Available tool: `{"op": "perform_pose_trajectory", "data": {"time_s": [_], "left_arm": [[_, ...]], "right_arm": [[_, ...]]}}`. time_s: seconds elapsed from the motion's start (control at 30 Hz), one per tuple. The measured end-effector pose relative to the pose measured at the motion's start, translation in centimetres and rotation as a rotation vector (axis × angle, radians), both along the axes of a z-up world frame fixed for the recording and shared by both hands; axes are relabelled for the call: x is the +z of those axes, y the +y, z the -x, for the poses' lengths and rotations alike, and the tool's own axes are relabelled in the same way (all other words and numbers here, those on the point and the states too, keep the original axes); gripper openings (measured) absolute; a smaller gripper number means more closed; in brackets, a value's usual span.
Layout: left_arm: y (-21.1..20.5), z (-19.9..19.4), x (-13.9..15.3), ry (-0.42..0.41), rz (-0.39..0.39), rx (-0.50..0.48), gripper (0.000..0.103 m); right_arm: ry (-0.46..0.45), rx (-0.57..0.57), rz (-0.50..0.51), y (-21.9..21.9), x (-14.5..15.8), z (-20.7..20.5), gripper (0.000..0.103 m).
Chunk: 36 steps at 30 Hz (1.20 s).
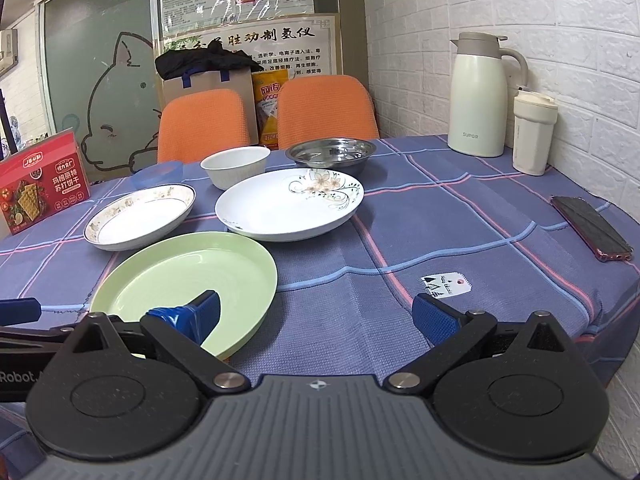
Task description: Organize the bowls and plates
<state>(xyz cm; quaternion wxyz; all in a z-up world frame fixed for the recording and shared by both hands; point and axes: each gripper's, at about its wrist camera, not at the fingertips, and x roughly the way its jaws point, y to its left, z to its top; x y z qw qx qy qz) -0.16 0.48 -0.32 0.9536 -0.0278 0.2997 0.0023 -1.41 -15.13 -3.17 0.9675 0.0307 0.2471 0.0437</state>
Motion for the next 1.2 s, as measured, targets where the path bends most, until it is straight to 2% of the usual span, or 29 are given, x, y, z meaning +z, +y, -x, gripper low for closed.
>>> {"op": "perform_pose_trajectory", "data": {"time_s": [0.93, 1.2], "left_arm": [[0.0, -0.1, -0.1, 0.008, 0.008, -0.003, 0.102], [0.4, -1.2, -0.2, 0.025, 0.015, -0.005, 0.102]], "right_arm": [[0.0, -0.001, 0.003, 0.1, 0.1, 0.0, 0.09], [0.011, 0.003, 0.005, 0.3, -0.2, -0.3, 0.09]]}}
